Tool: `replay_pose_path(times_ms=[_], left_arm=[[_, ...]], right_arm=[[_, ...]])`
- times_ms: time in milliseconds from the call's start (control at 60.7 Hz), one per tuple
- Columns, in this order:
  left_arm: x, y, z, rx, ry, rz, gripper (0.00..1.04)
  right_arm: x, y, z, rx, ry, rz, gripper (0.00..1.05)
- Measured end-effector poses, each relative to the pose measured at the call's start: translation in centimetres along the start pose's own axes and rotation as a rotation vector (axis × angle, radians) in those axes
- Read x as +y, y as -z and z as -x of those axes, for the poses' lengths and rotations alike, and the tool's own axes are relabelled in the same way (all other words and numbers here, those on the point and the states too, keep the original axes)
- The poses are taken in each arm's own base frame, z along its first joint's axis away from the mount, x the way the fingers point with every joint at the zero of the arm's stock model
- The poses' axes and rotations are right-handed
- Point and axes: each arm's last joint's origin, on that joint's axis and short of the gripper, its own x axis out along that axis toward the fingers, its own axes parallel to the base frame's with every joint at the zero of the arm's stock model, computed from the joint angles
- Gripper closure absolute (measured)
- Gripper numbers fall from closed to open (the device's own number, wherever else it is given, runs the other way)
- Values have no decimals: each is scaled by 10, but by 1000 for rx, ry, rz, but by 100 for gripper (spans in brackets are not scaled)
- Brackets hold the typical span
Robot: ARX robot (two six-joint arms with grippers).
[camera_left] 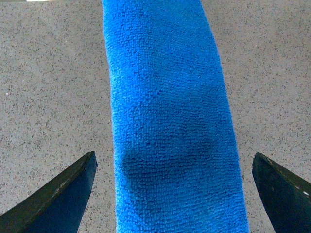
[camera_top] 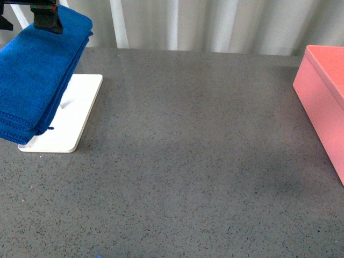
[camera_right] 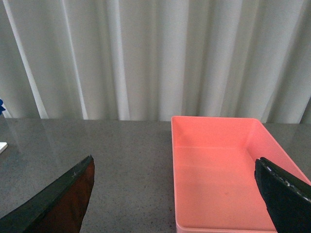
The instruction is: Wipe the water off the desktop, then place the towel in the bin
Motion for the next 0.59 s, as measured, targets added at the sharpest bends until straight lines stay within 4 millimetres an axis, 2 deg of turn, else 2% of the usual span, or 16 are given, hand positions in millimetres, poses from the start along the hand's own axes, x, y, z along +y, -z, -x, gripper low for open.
replay_pose_path(times_ms=[543, 593], left_arm=[[1, 17, -17, 26, -15, -19, 7], [1, 19, -17, 20, -21, -29, 14]], right_arm=[[0, 0, 0, 0, 0, 0, 7], [0, 0, 0, 0, 0, 0, 7]])
